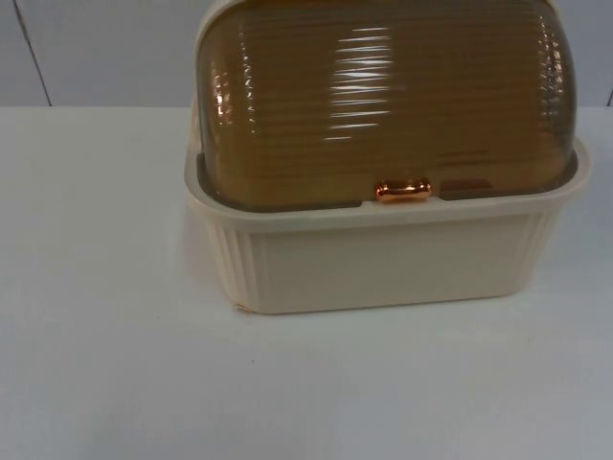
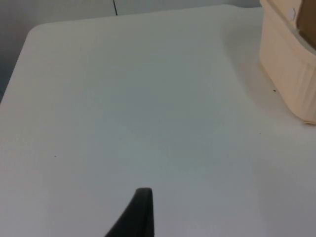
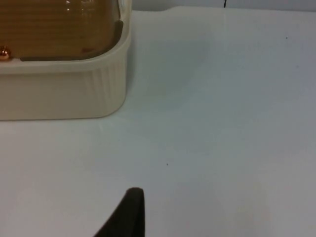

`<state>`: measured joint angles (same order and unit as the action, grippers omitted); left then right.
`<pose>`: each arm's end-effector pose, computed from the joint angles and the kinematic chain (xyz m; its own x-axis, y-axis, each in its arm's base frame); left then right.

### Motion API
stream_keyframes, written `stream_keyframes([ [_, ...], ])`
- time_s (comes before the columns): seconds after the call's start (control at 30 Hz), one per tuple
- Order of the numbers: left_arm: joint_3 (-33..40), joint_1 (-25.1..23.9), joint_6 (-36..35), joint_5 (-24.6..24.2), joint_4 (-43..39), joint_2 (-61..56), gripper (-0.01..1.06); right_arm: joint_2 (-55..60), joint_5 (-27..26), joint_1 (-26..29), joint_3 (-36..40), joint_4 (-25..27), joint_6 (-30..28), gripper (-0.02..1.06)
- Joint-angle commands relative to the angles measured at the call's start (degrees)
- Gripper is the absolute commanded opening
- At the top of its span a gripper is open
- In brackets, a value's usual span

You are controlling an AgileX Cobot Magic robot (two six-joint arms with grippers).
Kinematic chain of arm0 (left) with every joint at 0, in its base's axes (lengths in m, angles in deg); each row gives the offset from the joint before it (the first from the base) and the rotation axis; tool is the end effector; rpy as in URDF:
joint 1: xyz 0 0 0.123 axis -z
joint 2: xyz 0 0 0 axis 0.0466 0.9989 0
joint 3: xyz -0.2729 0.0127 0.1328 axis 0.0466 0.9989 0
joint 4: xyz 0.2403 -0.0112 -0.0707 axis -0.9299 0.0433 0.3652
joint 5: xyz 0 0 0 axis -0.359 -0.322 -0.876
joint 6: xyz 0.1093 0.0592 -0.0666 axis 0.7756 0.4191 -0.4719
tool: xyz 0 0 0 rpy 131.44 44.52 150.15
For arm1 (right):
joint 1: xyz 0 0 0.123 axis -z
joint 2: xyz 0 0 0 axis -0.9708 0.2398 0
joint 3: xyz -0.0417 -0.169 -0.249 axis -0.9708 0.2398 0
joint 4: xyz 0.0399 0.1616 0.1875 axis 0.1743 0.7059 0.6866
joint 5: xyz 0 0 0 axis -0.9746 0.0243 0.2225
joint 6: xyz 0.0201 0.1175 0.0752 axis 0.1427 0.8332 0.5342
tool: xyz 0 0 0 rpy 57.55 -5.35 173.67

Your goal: Open the box lid with the left hand, place the block into the box with the right hand, then close the box lid with the left hand.

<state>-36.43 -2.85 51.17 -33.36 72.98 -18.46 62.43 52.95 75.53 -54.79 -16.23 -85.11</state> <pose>0.0185 -0.0060 0.2507 -0.4780 0.0623 -0.8761 0.0647 0.9973 0.0356 0.0120 0.0036 0.2579 -0.4784 -0.0635 -0.8759 -0.0605 0.9974 -0.0392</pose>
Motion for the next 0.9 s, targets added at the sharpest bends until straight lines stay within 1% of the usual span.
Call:
stream_keyframes([
  [0.0,0.3,0.2,-0.5,0.6,-0.4,-0.2,1.02,-0.1,-0.8,-0.1,0.2,-0.4,0.1,1.04],
  [0.1,0.3,0.2,-0.5,0.6,-0.4,-0.2,1.02,-0.1,-2.7,-0.1,1.4,0.1,1.1,1.04],
  [0.87,0.3,0.2,-0.5,0.6,-0.4,-0.2,1.02,-0.1,-2.7,-0.1,1.4,-0.4,1.5,1.04],
])
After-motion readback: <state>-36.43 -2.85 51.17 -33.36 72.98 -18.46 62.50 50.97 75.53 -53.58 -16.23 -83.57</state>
